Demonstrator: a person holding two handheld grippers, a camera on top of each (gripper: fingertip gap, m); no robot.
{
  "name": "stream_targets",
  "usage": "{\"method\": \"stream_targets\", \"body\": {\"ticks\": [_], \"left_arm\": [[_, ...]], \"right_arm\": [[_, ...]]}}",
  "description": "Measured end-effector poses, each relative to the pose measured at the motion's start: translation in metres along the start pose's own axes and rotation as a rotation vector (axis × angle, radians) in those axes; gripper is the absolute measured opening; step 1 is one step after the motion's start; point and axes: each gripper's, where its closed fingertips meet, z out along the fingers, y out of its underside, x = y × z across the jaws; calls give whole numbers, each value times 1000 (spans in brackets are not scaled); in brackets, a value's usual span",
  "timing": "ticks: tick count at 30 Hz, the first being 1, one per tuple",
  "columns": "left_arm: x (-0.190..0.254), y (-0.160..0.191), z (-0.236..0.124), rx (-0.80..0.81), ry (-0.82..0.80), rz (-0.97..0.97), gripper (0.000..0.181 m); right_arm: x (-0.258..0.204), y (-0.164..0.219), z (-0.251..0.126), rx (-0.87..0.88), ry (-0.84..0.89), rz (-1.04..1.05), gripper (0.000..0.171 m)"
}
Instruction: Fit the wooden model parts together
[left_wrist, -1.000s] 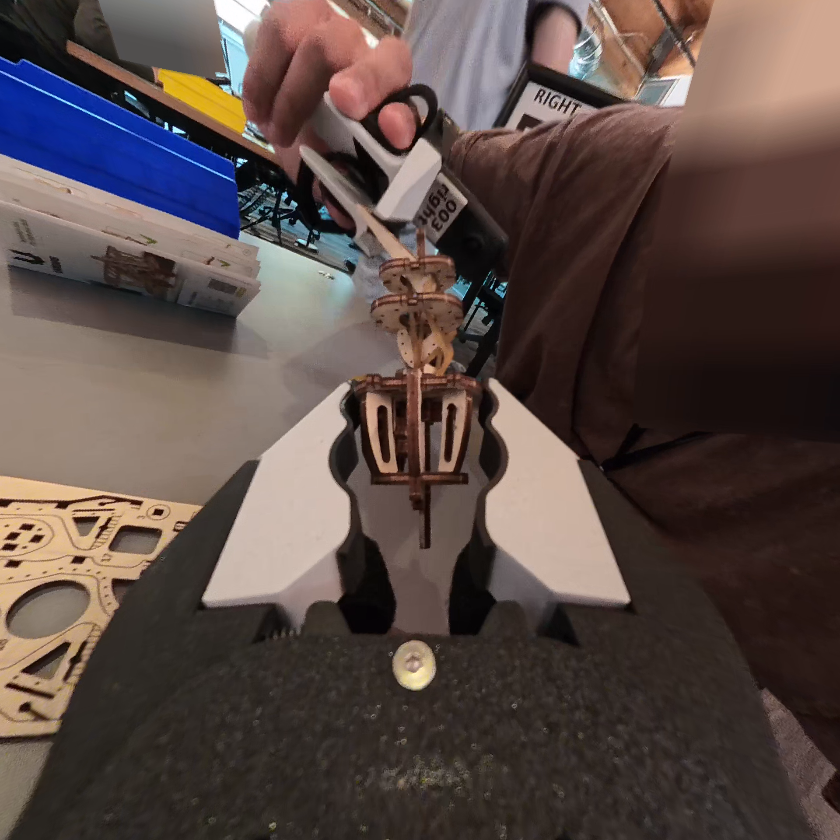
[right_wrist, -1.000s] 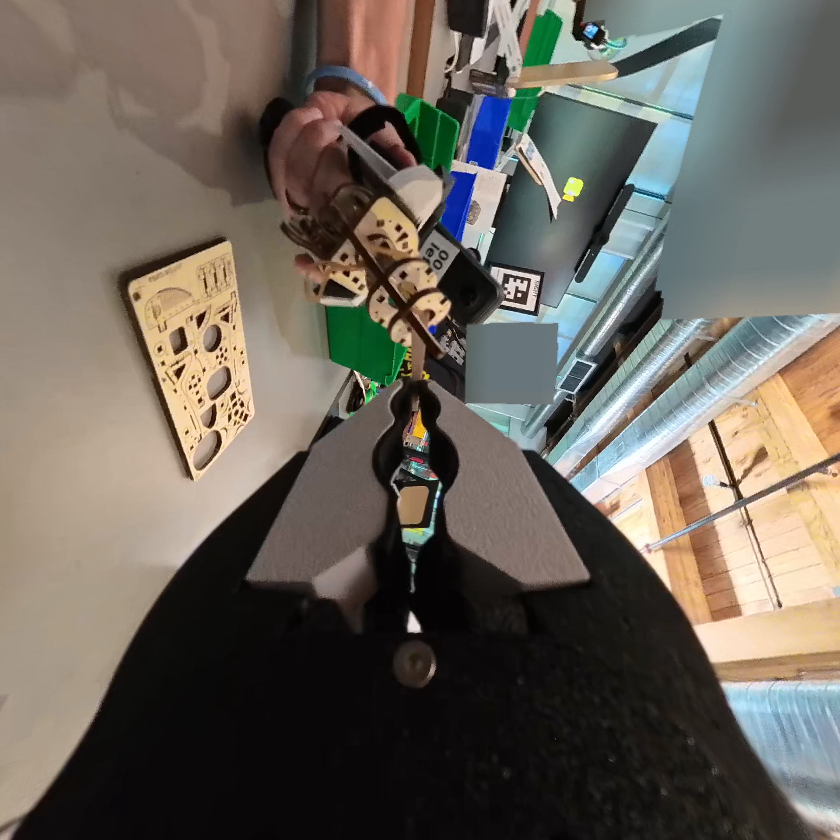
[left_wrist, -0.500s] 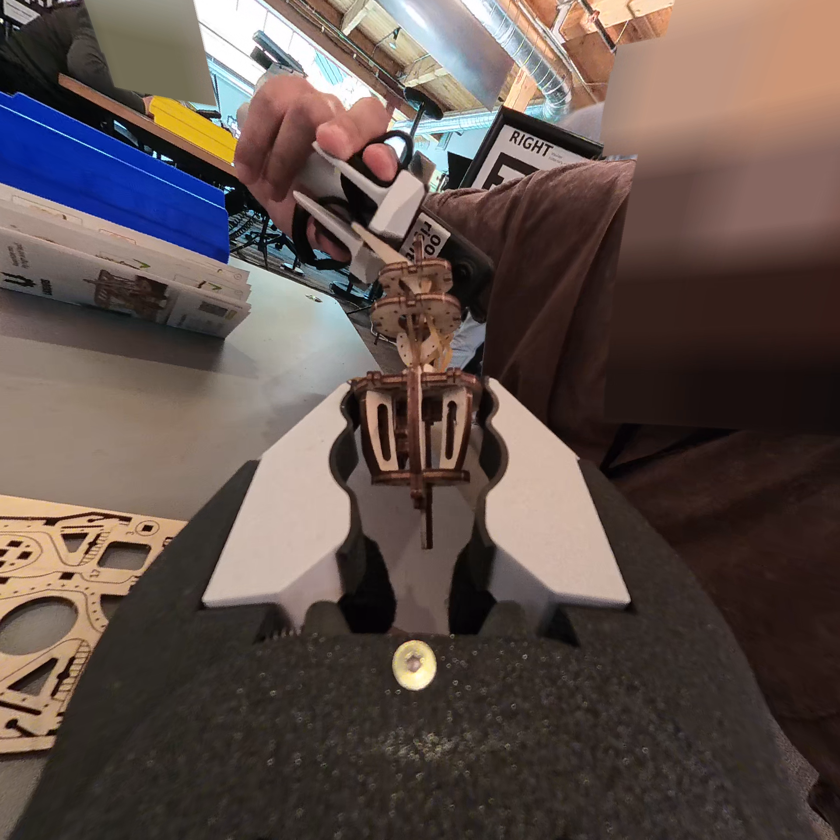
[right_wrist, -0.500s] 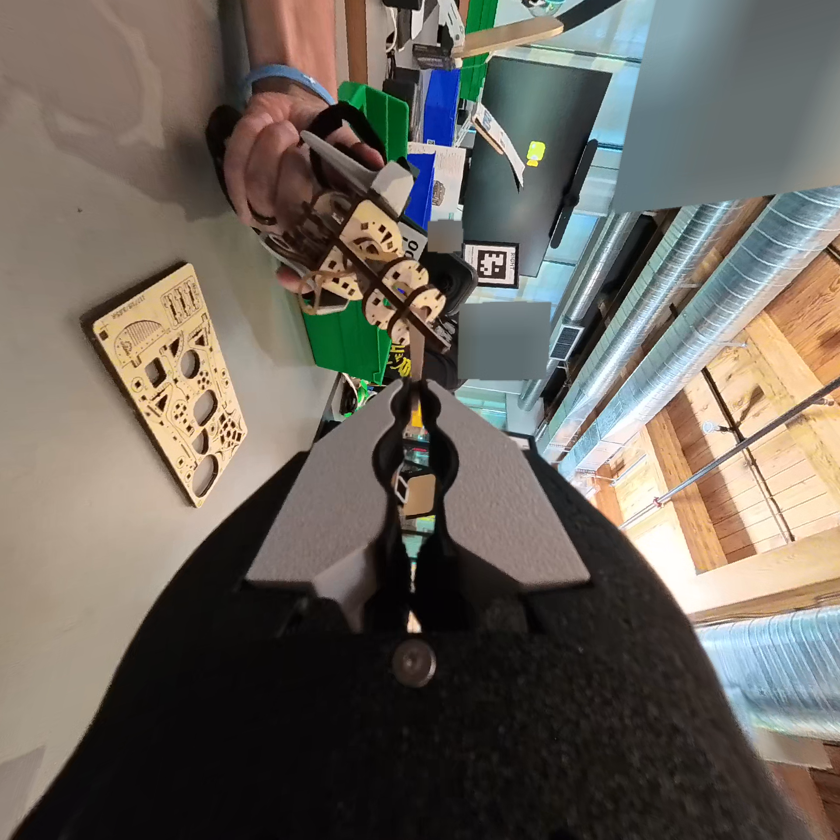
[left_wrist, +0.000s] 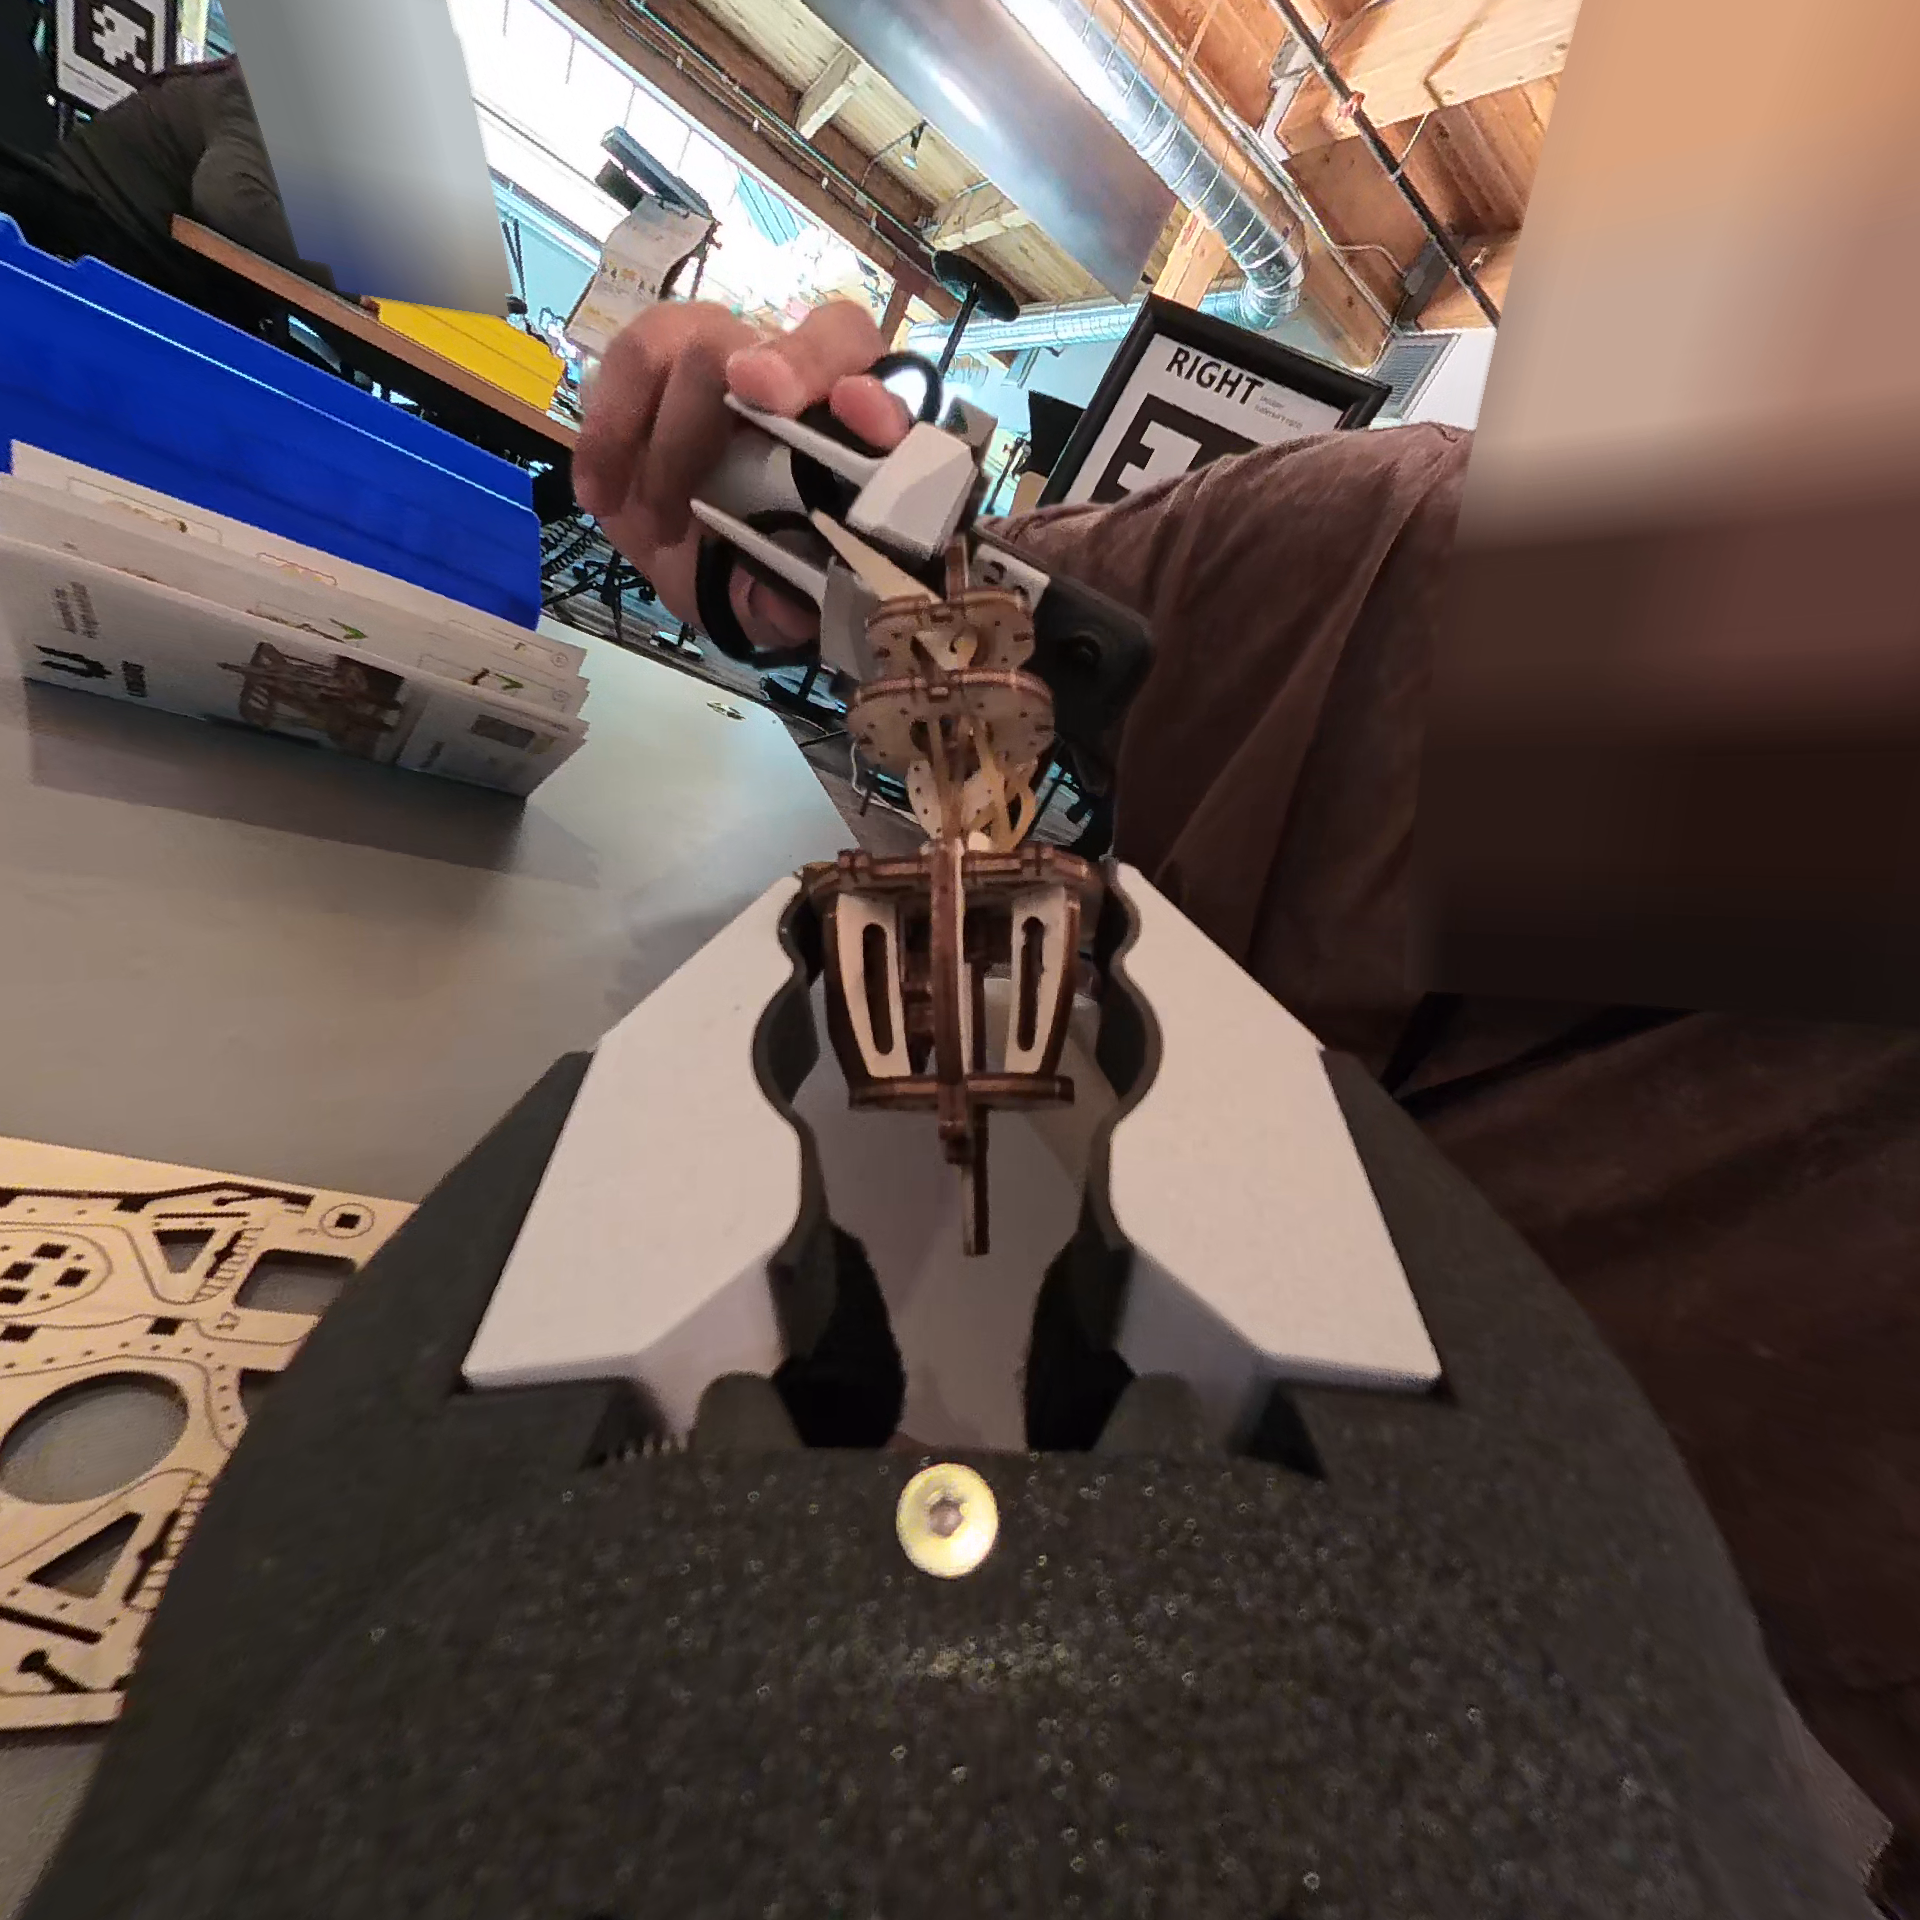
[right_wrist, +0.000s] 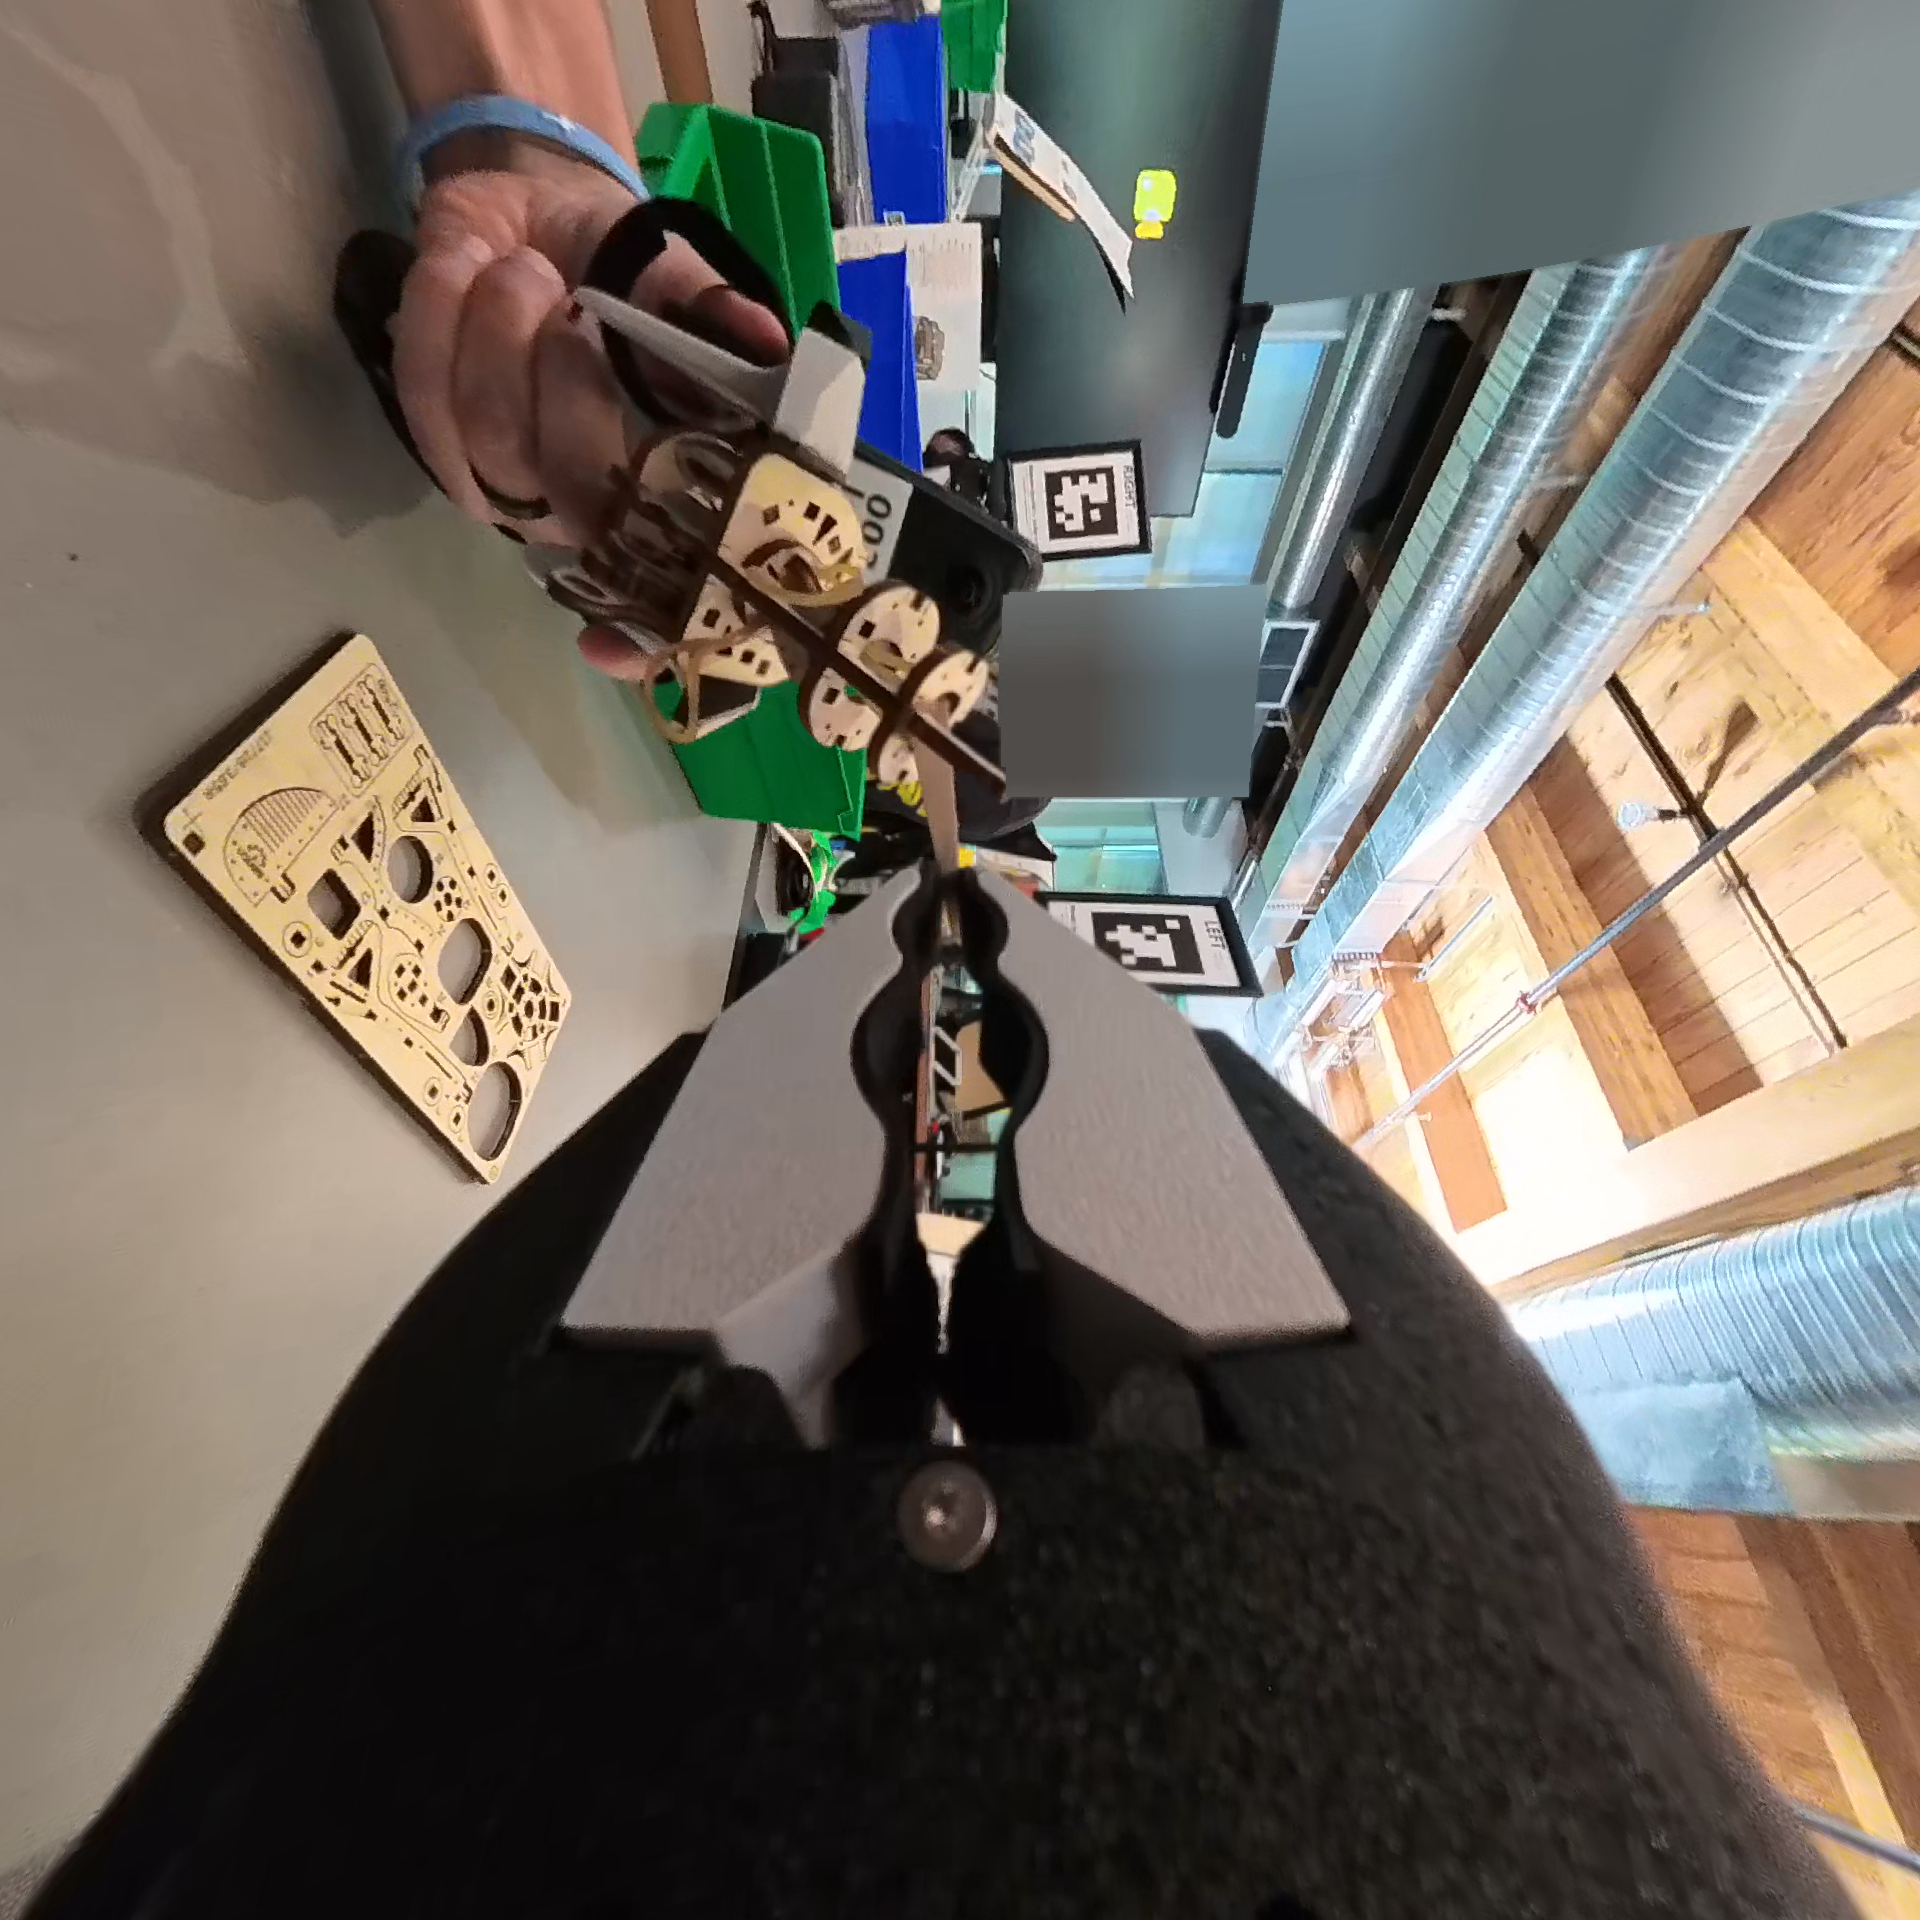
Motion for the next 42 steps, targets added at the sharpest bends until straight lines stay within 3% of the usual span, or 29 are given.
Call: {"method": "stream_targets", "body": {"ticks": [1,20,37,42], "left_arm": [[-1,-1,0,6,-5,1,49],[-34,-8,-9,22,-240,114,50],[-39,-5,-12,11,-255,91,49],[-37,-5,-11,16,-241,91,49]], "right_arm": [[0,1,0,-14,8,7,1],[-16,26,-3,-200,-24,6,1],[-11,48,-11,-269,-54,81,1],[-21,42,-16,-245,-102,16,2]]}}
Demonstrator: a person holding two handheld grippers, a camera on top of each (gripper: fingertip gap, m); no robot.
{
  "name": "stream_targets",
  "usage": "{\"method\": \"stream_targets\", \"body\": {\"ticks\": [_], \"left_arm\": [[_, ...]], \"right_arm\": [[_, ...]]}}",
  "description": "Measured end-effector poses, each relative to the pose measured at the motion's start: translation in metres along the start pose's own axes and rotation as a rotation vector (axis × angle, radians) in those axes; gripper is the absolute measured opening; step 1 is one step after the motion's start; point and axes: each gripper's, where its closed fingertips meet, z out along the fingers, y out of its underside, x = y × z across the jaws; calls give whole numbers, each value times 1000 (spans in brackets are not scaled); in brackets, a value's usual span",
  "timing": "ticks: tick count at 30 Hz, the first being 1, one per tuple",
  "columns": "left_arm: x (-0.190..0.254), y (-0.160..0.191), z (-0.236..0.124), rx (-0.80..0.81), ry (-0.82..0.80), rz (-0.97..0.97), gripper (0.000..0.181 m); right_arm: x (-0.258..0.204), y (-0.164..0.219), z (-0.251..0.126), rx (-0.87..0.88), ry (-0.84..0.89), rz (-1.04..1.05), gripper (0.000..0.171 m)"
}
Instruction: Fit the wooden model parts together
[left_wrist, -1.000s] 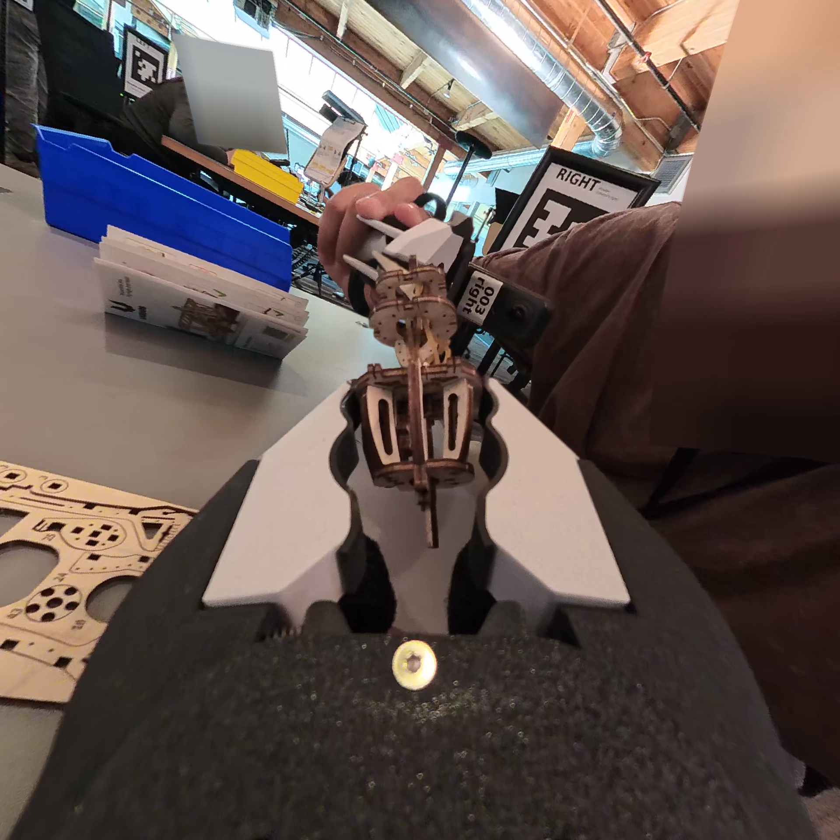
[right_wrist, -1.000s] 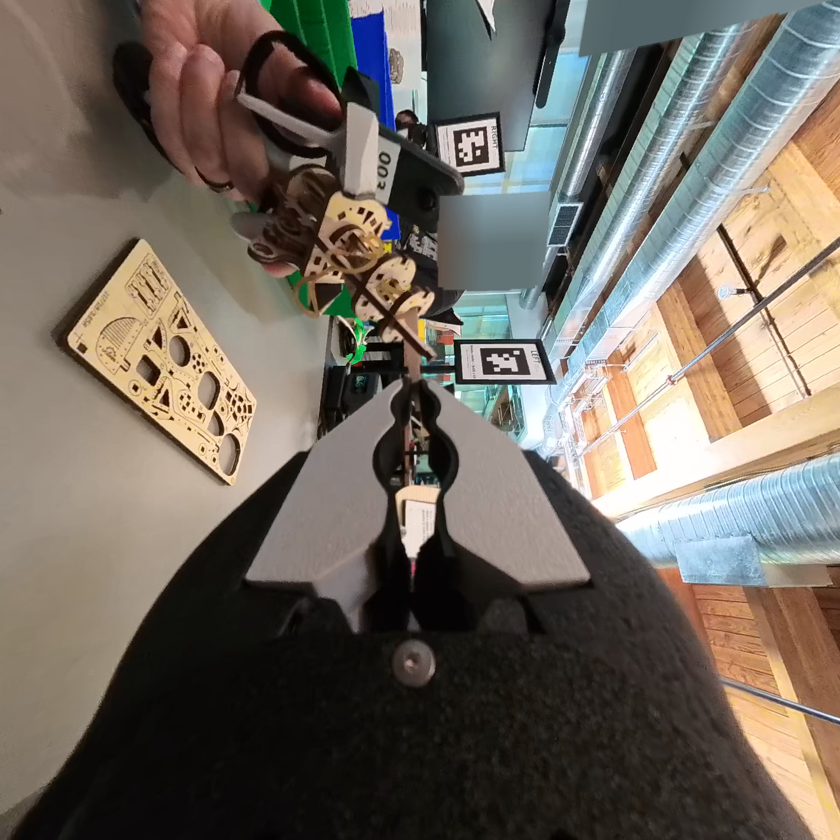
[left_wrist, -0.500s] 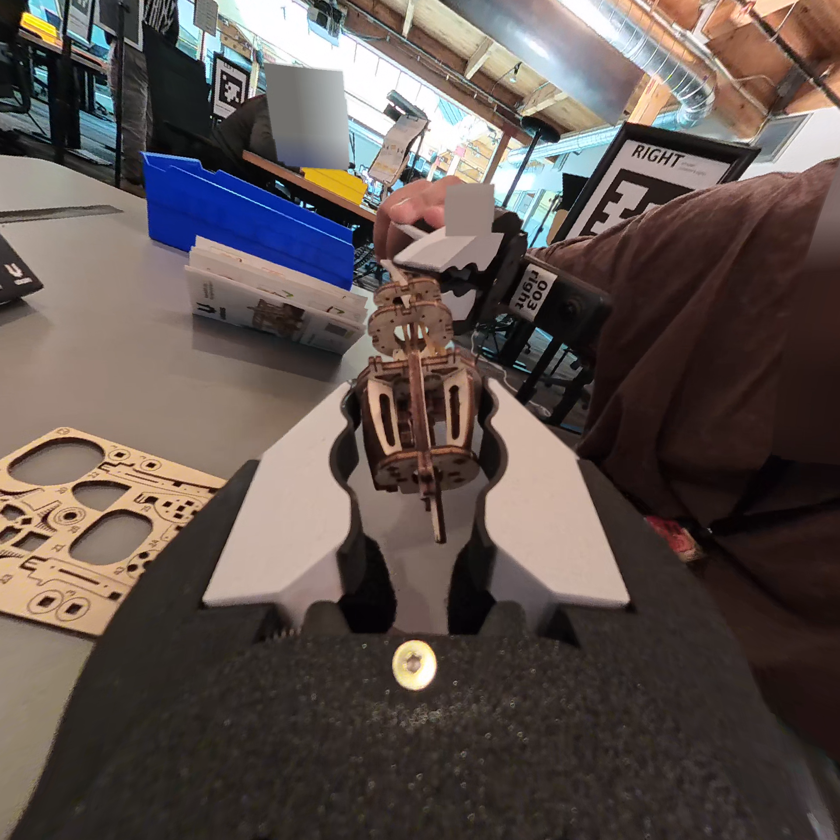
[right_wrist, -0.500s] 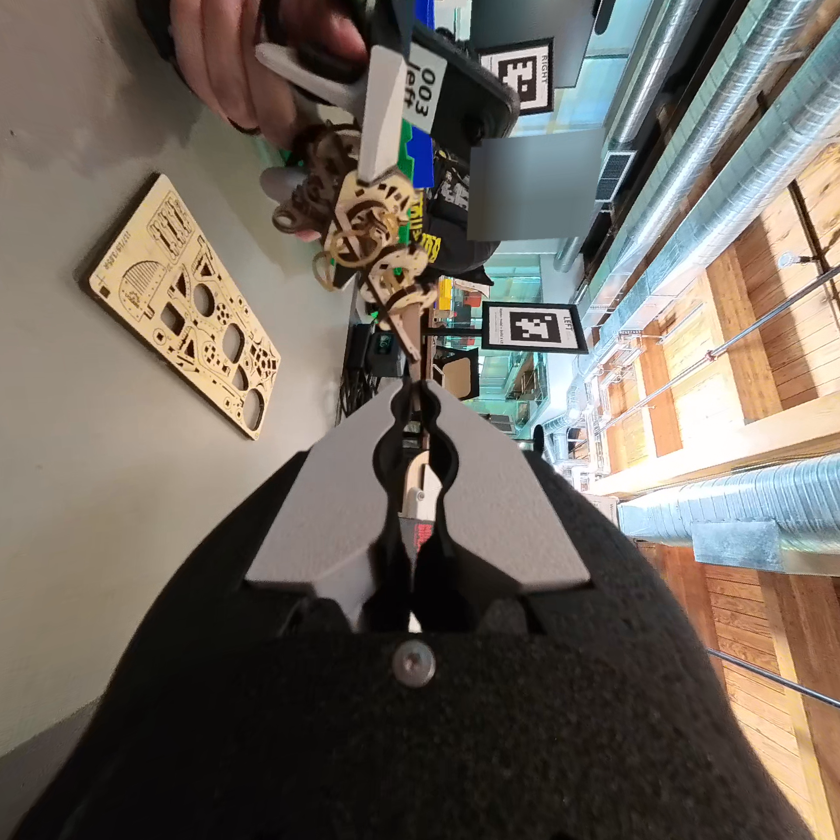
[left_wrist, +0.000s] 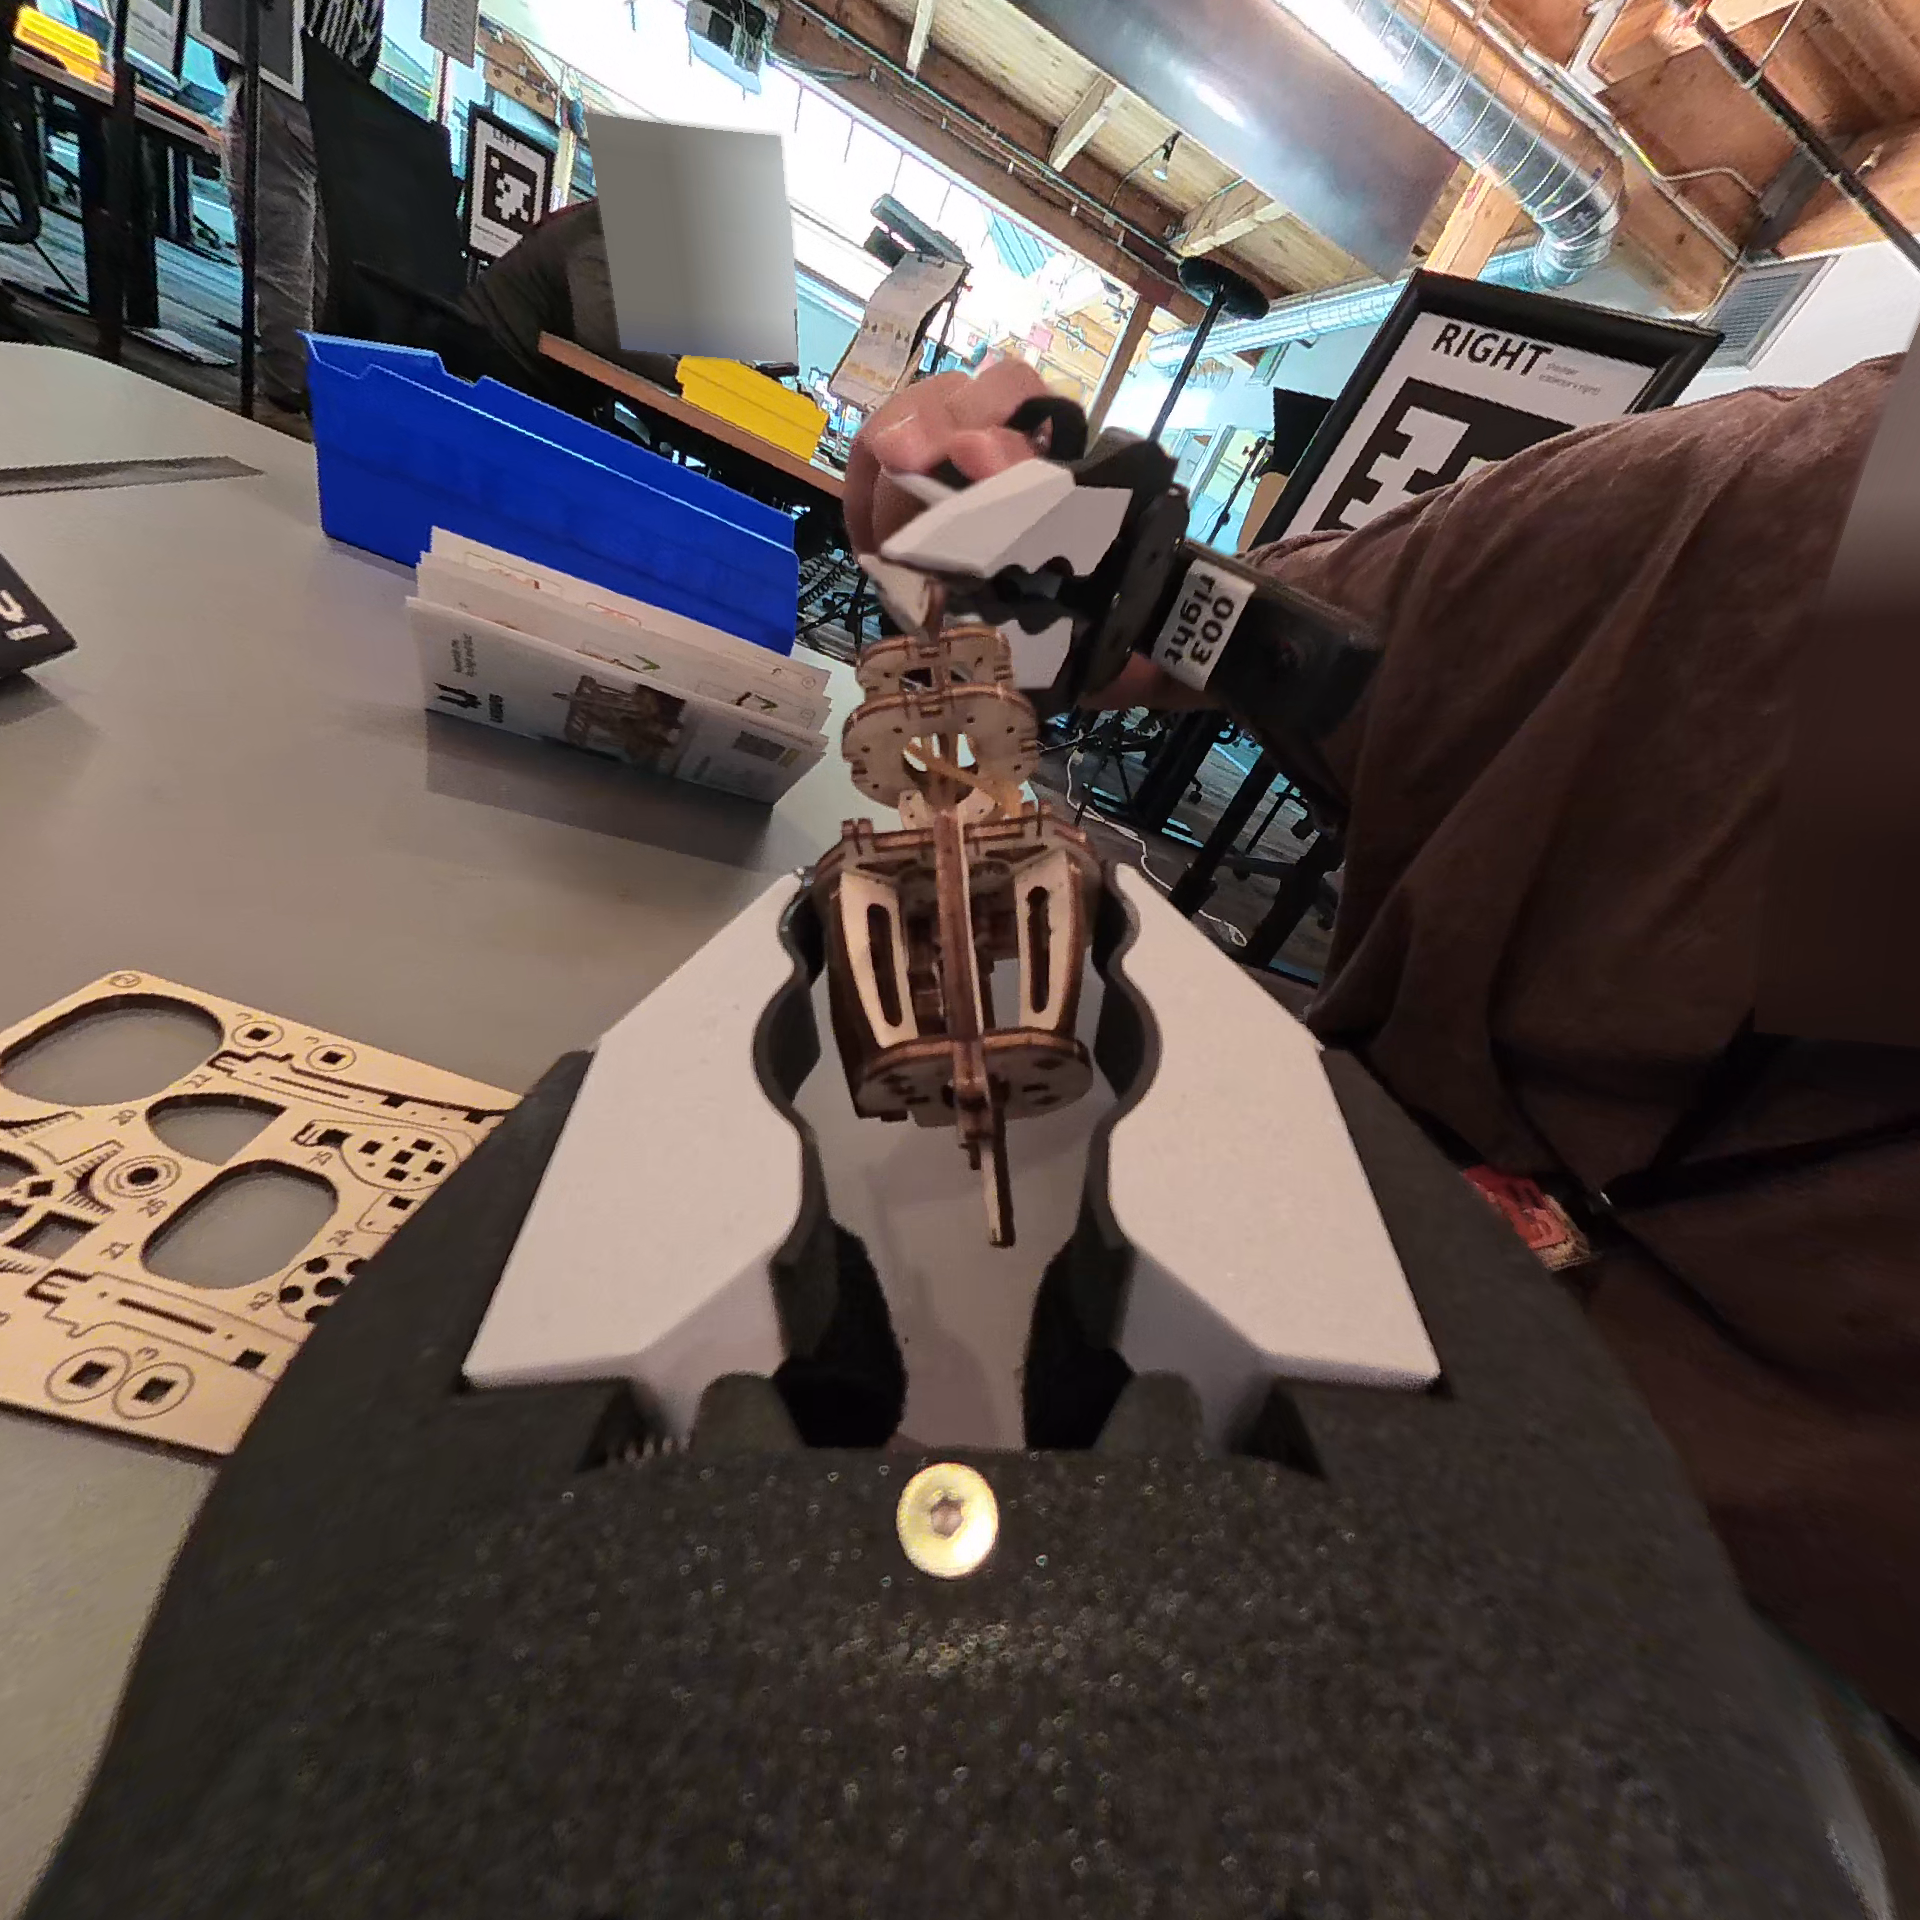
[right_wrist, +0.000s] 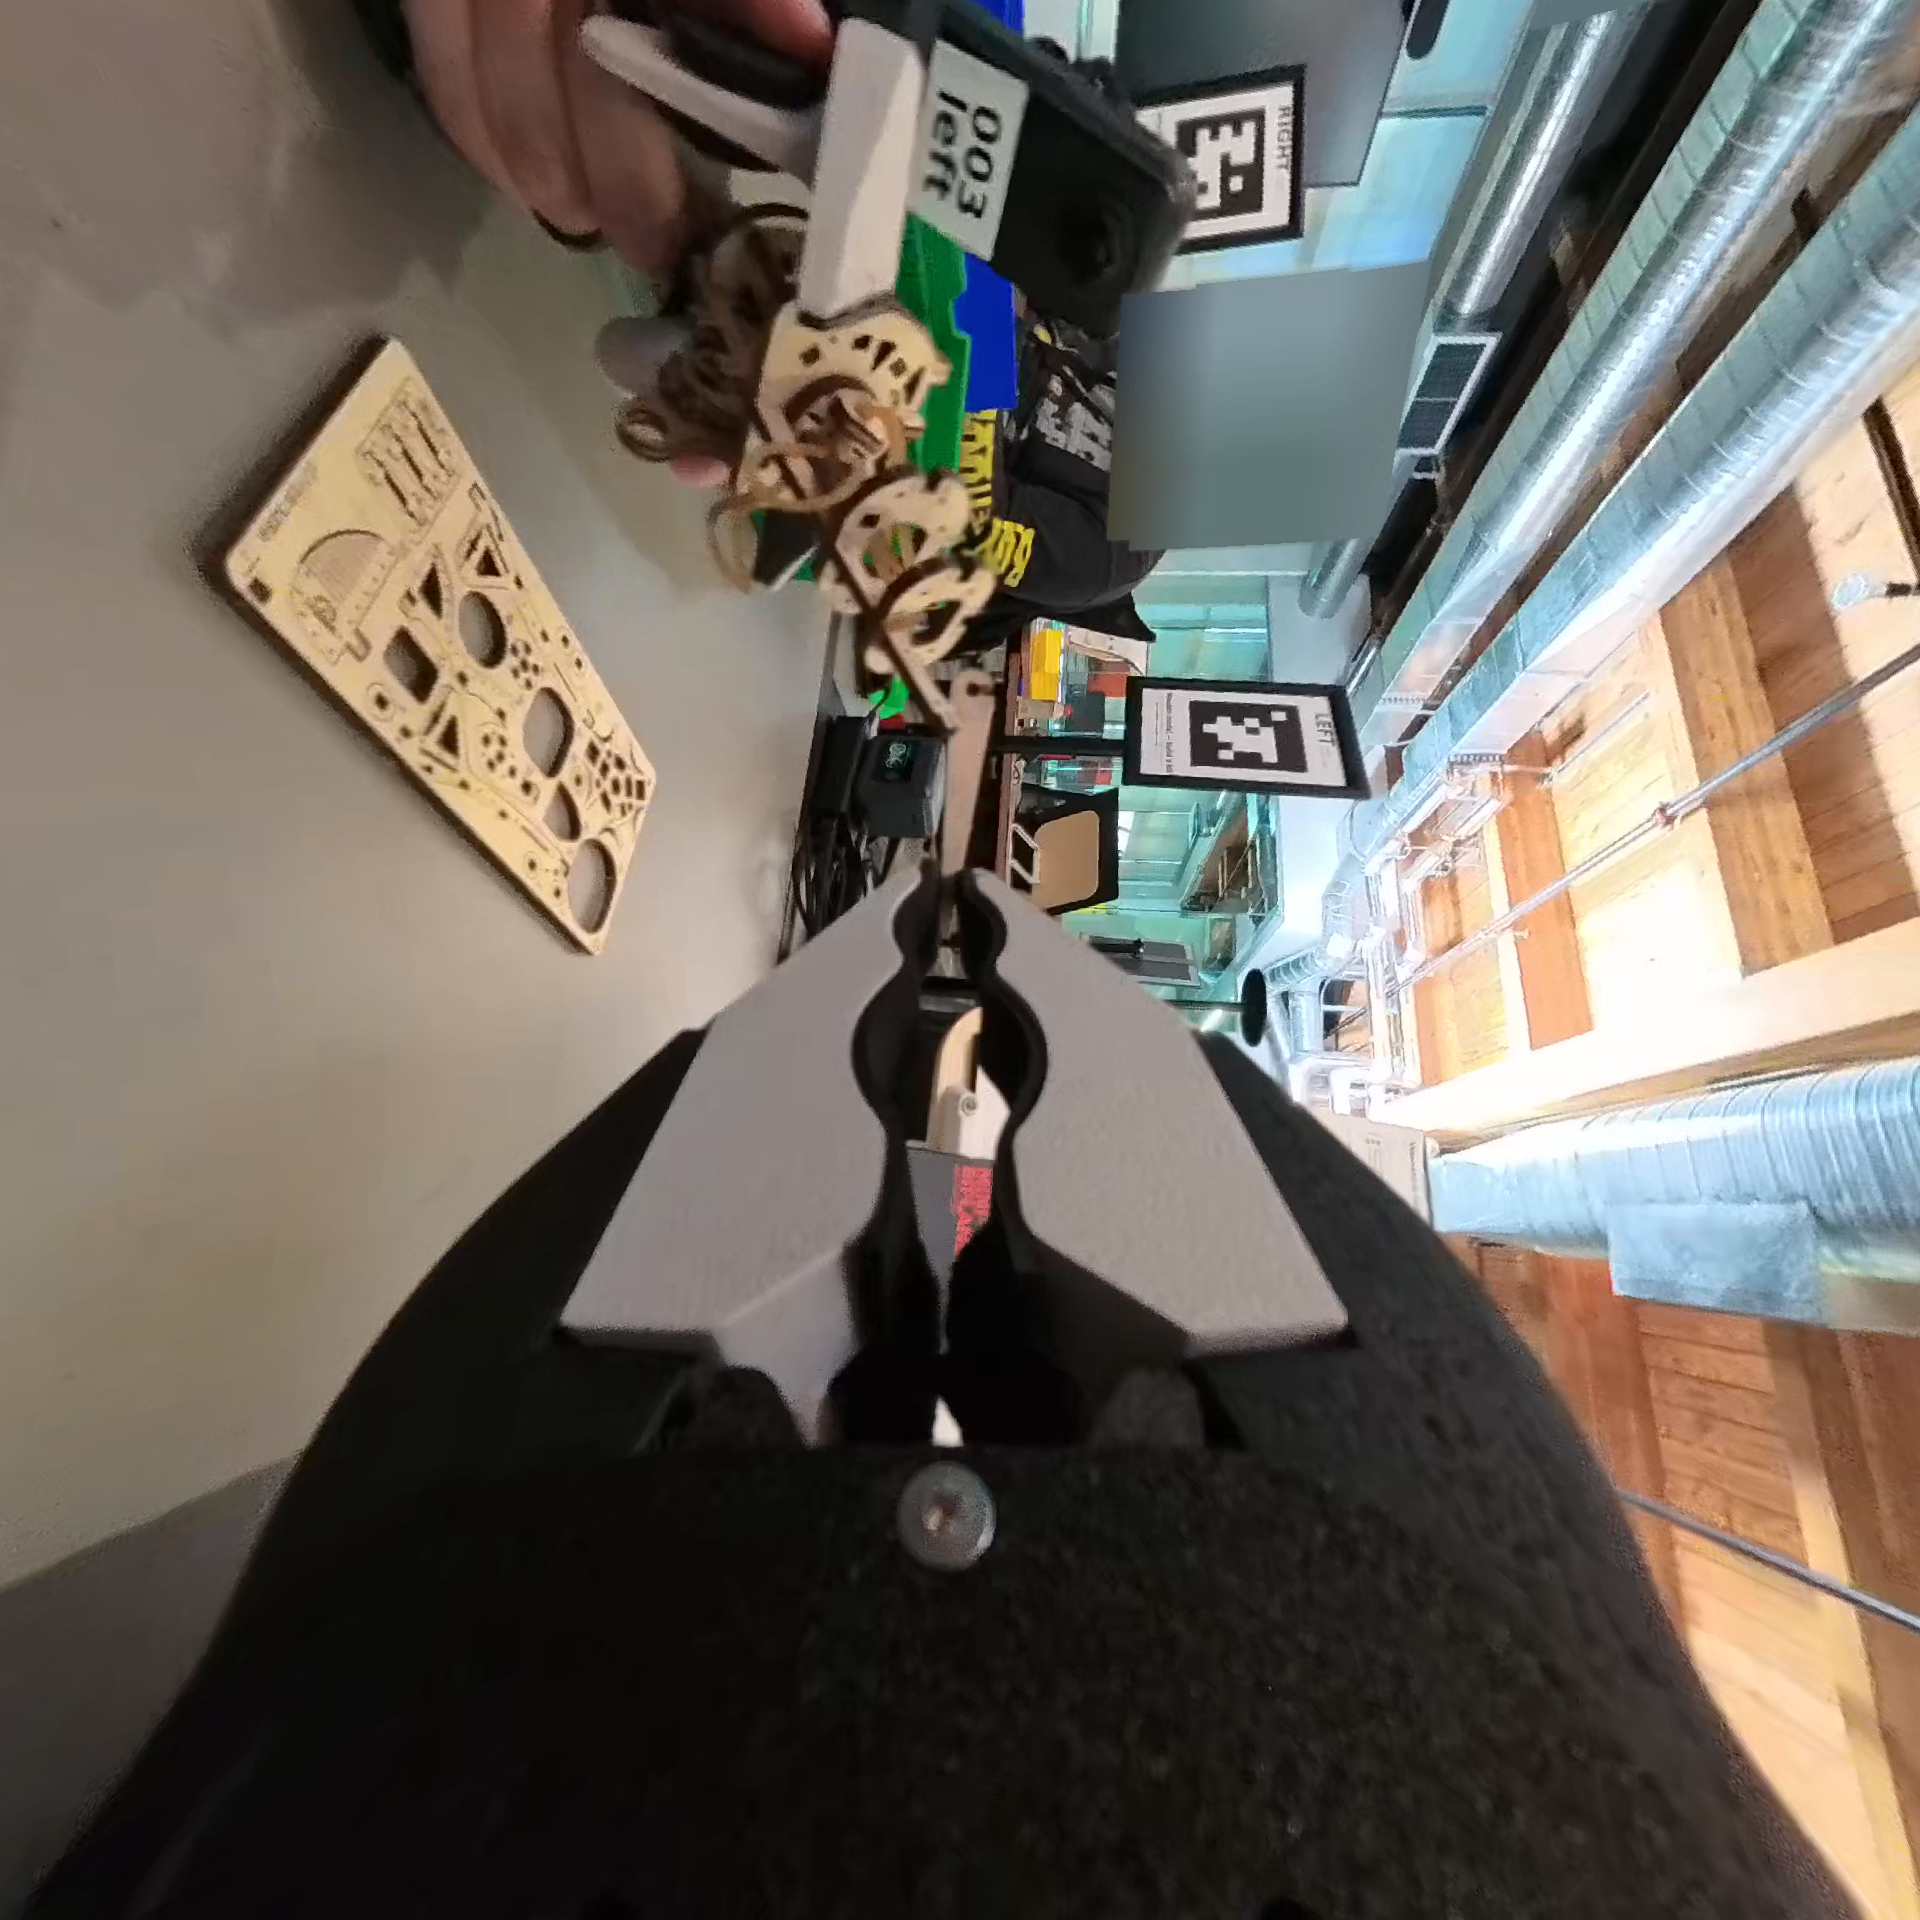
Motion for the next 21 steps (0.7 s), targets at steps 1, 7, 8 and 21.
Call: {"method": "stream_targets", "body": {"ticks": [1,7,8,21], "left_arm": [[1,0,0,-2,6,-2,50],[-3,10,5,-54,-40,49,50],[-4,12,5,-66,-54,71,50],[-5,29,12,-185,-107,197,50]], "right_arm": [[-2,0,0,0,-7,-23,2],[9,4,2,-21,-118,14,2],[5,3,3,-19,-199,52,2],[-19,-9,-3,-28,-778,677,2]]}}
